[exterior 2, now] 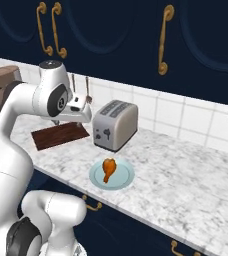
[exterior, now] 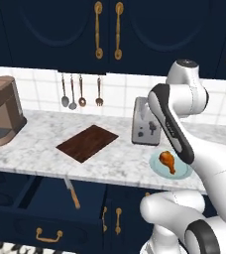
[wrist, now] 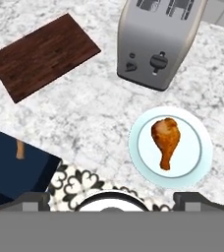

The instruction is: Pick up the knife from the drawer and place it on the cutting board. Then place the meat from the plate to the cutting board.

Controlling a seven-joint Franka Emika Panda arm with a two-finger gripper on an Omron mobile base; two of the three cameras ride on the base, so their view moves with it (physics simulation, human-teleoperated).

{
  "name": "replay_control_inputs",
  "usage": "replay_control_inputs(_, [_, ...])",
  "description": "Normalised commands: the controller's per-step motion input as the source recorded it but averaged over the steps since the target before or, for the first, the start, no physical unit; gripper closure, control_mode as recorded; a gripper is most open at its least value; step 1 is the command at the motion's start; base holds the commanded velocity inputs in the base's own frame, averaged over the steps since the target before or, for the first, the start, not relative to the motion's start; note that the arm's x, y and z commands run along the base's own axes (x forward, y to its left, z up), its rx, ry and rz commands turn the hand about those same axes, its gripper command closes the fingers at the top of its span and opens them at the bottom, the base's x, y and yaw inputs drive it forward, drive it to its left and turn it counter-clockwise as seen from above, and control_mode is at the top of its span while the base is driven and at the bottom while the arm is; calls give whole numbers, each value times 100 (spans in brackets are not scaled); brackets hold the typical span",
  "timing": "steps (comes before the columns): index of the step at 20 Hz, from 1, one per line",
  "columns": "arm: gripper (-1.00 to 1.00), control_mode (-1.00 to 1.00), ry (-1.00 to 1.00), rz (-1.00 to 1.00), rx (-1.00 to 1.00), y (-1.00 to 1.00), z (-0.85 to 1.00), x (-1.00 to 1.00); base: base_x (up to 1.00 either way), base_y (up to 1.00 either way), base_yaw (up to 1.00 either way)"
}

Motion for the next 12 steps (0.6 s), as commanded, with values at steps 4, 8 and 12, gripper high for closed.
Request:
replay_control_inputs(4, [-100, 100, 0, 0, 0, 0, 0, 0, 9, 19, 0])
replay_control_inputs(8, [-100, 100, 0, 0, 0, 0, 0, 0, 24, 1, 0])
replay_control_inputs(12, [-100, 100, 0, 0, 0, 0, 0, 0, 16, 0, 0])
